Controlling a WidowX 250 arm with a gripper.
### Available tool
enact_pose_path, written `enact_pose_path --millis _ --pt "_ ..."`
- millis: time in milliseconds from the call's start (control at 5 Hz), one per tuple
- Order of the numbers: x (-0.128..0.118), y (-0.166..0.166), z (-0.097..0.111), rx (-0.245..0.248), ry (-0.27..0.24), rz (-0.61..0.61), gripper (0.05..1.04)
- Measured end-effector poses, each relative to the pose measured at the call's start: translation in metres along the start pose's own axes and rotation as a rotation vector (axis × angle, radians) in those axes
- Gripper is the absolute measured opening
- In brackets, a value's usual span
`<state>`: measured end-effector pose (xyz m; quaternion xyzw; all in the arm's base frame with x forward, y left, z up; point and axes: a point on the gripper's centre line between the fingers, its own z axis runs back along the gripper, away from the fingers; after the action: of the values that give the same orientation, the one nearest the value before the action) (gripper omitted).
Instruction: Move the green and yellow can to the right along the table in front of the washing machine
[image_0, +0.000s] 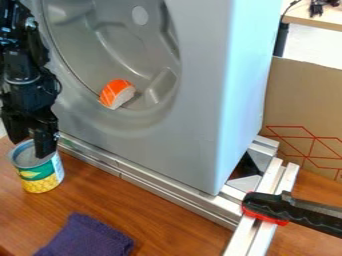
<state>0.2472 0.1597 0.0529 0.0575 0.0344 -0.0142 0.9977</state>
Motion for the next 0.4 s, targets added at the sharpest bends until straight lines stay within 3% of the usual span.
enact_pose_path --millis 200,400 --pt "-0.003 0.013 -0.008 0.001 0.010 0.037 1.000" --pt "-0.005 0.024 -0.017 0.047 0.049 0.087 1.000"
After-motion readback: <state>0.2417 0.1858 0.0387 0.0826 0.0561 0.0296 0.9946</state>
